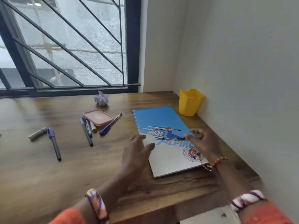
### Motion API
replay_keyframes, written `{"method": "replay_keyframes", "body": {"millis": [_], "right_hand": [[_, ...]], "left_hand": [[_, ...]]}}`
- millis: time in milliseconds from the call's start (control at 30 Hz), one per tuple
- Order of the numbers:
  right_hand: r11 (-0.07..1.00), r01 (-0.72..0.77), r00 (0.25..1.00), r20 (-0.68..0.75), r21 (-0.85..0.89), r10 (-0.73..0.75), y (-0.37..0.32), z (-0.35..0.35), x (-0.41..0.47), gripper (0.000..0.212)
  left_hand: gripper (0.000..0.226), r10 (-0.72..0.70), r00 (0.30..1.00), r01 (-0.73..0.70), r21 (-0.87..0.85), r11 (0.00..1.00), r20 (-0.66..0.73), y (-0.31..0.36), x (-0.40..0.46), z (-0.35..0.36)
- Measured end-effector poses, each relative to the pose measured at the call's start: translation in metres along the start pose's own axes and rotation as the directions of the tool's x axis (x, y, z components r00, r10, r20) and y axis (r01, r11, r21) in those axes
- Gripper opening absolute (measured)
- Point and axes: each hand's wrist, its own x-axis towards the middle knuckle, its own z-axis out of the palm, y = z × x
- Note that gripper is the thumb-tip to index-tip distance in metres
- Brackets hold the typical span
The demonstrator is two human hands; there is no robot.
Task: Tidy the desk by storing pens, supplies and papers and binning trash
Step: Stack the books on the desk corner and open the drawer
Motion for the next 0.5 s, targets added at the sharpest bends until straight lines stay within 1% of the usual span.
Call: {"method": "replay_keyframes", "body": {"millis": [33,67,100,167,200,233,300,333,367,433,500], "right_hand": [[1.000,0.009,1.000,0.004,-0.014,-0.009,0.004,-0.002,-0.008,0.037],[0.999,0.027,0.999,0.033,-0.034,-0.026,0.008,-0.004,-0.016,0.035],[0.997,0.044,0.996,0.074,-0.070,-0.039,0.013,-0.005,-0.022,0.036],[0.985,0.091,0.983,0.172,-0.145,-0.065,0.020,-0.006,-0.033,0.051],[0.978,0.112,0.975,0.207,-0.176,-0.075,0.021,-0.007,-0.037,0.063],[0.972,0.120,0.970,0.233,-0.203,-0.071,0.021,-0.009,-0.041,0.075],[0.959,0.143,0.953,0.297,-0.245,-0.066,0.017,-0.014,-0.046,0.101],[0.946,0.178,0.936,0.343,-0.271,-0.077,0.014,-0.018,-0.049,0.111],[0.932,0.207,0.918,0.390,-0.297,-0.079,0.011,-0.022,-0.052,0.115],[0.916,0.253,0.889,0.448,-0.312,-0.093,0.009,-0.028,-0.056,0.106],[0.929,0.264,0.898,0.418,-0.260,-0.138,0.013,-0.031,-0.058,0.098]], "left_hand": [[0.050,0.026,0.999,-0.028,0.093,0.995,0.023,0.001,-0.012,0.003],[0.056,0.066,0.996,-0.076,0.231,0.970,0.052,0.001,-0.022,0.006],[0.062,0.100,0.991,-0.125,0.378,0.917,0.084,-0.001,-0.028,0.008],[0.075,0.111,0.987,-0.161,0.593,0.789,0.120,-0.001,-0.033,0.011],[0.082,0.091,0.987,-0.157,0.649,0.744,0.135,0.000,-0.035,0.011],[0.089,0.069,0.985,-0.157,0.673,0.723,0.156,0.001,-0.037,0.011],[0.106,0.049,0.977,-0.177,0.656,0.734,0.208,0.002,-0.040,0.009],[0.117,0.043,0.973,-0.184,0.642,0.744,0.228,0.002,-0.042,0.007],[0.127,0.041,0.970,-0.190,0.636,0.748,0.241,0.002,-0.045,0.005],[0.138,0.048,0.968,-0.200,0.636,0.746,0.248,0.000,-0.048,0.001],[0.142,0.067,0.973,-0.192,0.618,0.763,0.220,-0.001,-0.049,0.000]]}}
